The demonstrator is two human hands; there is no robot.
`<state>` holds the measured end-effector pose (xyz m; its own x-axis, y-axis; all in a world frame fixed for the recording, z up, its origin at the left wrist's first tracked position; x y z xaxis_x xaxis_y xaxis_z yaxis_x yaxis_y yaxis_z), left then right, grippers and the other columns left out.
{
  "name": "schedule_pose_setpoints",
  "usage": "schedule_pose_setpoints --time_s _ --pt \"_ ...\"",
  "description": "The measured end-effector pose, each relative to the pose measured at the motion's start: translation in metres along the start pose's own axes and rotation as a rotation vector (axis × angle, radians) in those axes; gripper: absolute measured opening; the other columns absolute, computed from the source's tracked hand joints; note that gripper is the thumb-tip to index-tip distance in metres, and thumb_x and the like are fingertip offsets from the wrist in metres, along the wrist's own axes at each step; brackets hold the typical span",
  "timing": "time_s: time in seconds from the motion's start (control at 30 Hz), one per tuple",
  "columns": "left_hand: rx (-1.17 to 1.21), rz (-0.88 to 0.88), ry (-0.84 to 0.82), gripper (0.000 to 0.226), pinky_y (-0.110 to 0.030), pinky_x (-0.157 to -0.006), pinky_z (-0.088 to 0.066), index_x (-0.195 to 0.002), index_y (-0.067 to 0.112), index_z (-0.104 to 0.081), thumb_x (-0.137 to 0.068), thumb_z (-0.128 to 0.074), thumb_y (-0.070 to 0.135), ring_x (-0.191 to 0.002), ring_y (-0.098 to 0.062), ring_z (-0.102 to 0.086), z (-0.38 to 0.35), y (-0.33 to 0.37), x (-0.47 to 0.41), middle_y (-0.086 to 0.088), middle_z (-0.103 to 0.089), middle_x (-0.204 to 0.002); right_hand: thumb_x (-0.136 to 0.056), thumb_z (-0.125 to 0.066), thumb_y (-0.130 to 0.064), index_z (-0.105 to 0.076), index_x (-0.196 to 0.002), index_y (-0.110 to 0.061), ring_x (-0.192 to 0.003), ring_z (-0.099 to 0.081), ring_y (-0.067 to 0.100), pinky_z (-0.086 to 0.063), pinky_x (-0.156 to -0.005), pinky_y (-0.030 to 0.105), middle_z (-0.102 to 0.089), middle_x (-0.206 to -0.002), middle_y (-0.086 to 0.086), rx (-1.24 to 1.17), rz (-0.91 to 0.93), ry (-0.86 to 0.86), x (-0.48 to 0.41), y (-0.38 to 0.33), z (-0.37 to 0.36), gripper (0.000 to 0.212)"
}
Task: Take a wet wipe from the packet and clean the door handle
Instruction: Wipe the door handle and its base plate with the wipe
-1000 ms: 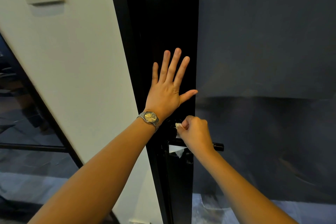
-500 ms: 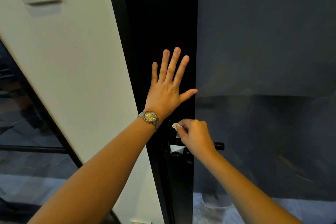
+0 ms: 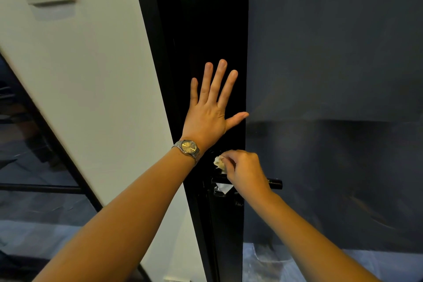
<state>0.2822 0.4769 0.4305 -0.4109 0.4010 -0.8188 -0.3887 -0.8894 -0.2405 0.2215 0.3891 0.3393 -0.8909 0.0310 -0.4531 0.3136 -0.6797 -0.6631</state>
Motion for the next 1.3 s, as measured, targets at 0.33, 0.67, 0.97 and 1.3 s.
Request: schedule_pose_setpoints --time_s 0.33,0.67,0.97,1.3 --pt "0.050 -0.009 -0.098 0.078 -0.040 -0.114 0.014 -0.144 0.023 0.011 -0.087 -0.023 0.065 -0.137 -0.020 0.028 0.010 0.000 0.001 -0.008 0.000 -0.153 -0.087 -0.064 -0.020 -0.075 -0.091 -0.022 -0.082 -0.069 0.017 -0.056 -0.077 0.032 -0.074 -0.086 0.001 -0.147 -0.100 -0.324 0.009 0.008 0.035 0.012" --pt "0.542 0.020 -0.165 0.031 -0.021 -0.107 -0.028 -0.123 0.011 -0.054 -0.093 -0.047 0.015 -0.131 -0.023 -0.040 0.058 -0.003 0.031 -0.009 -0.047 -0.138 -0.083 -0.067 -0.012 -0.075 -0.072 -0.021 -0.072 -0.064 0.006 -0.045 -0.063 0.018 -0.072 -0.072 -0.009 0.030 -0.261 -0.320 0.035 0.041 0.134 0.017" --pt "1.185 0.365 -0.845 0.023 -0.023 -0.085 -0.052 -0.095 0.028 -0.067 -0.083 -0.056 0.045 -0.091 -0.004 -0.063 0.066 0.035 0.056 0.011 -0.067 -0.094 -0.086 -0.062 -0.012 -0.073 -0.086 -0.015 -0.073 -0.067 0.011 -0.052 -0.063 0.023 -0.074 -0.082 0.004 -0.611 -0.251 -0.146 0.043 -0.011 0.122 0.011" --pt "0.996 0.593 -0.445 0.019 -0.013 -0.059 -0.038 -0.071 0.018 -0.050 -0.080 -0.062 0.007 -0.062 -0.010 -0.047 0.083 -0.014 0.051 0.001 -0.052 -0.070 -0.091 -0.058 -0.028 -0.065 -0.112 -0.013 -0.099 -0.063 0.017 -0.048 -0.082 0.022 -0.069 -0.106 0.002 0.034 -0.117 -0.160 0.046 0.002 0.078 0.026"
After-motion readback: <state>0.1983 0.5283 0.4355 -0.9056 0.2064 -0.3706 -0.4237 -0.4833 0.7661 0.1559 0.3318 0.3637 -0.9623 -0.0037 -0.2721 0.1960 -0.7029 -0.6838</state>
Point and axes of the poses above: each hand's wrist, its own x-axis away from the middle knuckle, its own z-axis out of the back of the hand, y = z × x, the point moved 2 cm from there along -x, towards the middle knuckle
